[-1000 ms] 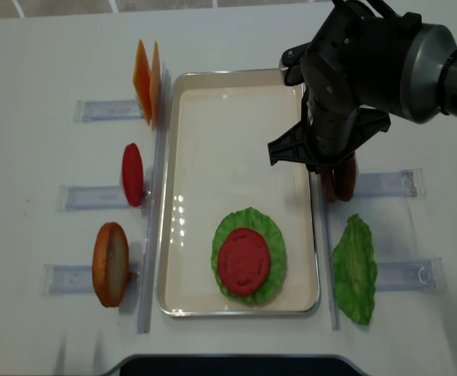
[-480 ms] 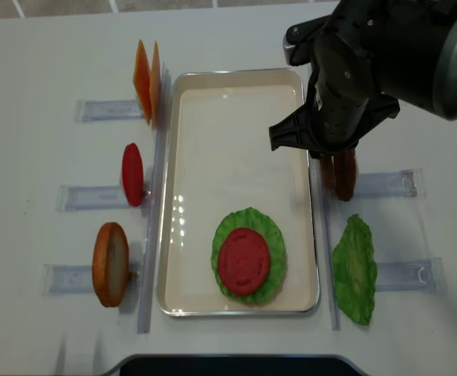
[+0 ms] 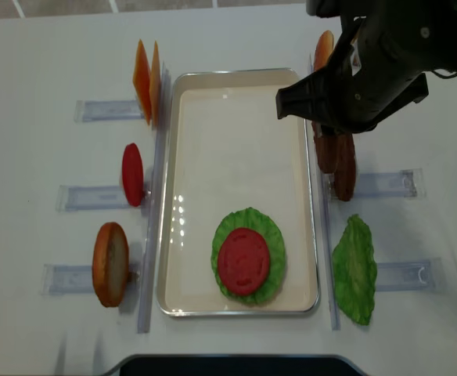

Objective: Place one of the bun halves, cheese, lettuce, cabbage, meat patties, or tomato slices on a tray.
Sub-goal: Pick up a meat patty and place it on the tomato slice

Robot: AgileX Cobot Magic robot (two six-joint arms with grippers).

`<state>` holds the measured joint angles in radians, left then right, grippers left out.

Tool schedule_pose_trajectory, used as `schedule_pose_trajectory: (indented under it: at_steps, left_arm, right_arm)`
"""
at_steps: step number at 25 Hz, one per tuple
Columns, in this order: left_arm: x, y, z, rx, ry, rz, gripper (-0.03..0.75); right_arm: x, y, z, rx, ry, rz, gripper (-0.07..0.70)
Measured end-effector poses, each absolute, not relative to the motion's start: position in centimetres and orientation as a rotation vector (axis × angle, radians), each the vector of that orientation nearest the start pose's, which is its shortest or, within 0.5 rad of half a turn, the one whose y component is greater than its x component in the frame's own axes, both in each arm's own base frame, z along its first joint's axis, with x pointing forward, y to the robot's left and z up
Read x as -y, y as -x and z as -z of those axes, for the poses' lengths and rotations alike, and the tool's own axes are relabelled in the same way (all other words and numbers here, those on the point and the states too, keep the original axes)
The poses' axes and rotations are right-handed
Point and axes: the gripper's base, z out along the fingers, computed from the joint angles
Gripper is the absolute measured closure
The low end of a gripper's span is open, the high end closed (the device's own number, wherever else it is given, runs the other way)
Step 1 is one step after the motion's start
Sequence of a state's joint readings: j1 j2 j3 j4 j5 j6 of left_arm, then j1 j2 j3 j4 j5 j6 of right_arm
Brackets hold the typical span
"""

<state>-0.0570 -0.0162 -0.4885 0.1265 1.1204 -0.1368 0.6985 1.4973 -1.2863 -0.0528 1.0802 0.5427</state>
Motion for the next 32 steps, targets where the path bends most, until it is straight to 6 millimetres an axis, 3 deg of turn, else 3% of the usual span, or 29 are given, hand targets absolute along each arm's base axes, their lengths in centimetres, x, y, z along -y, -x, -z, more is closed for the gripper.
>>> schedule_pose_trajectory:
  at_steps: [4,8,19,25,32]
  left_arm:
    - [-1.1,0.8,-27.0,-2.09,0.094,-0.036,0.244]
    - [-1.1,0.8,-27.0,-2.09,0.094,-0.036,0.244]
    - [-1.1,0.8,-27.0,-2.09,0.094,-0.036,0.244]
    - [-1.1,0.8,-27.0,-2.09,0.094,-0.036,0.244]
    - [-1.1,0.8,-27.0,-2.09,0.095,-0.035,0.244]
  right_arm:
    - [-18.2,-21.7,-32.7,-2.759,0.274,-0.337,0.481]
    - [-17.6,-19.9,-32.3,-2.724,0.292,-0.475,0.483]
    - [-18.2,-15.7,-27.8,-2.606,0.456,-1.015,0.483]
    - [-19.0,-15.6,-26.6,-2.449,0.49,-1.176,0.483]
    - [-20.0,-16.9,-24.1,-2.521,0.476,-1.151,0.483]
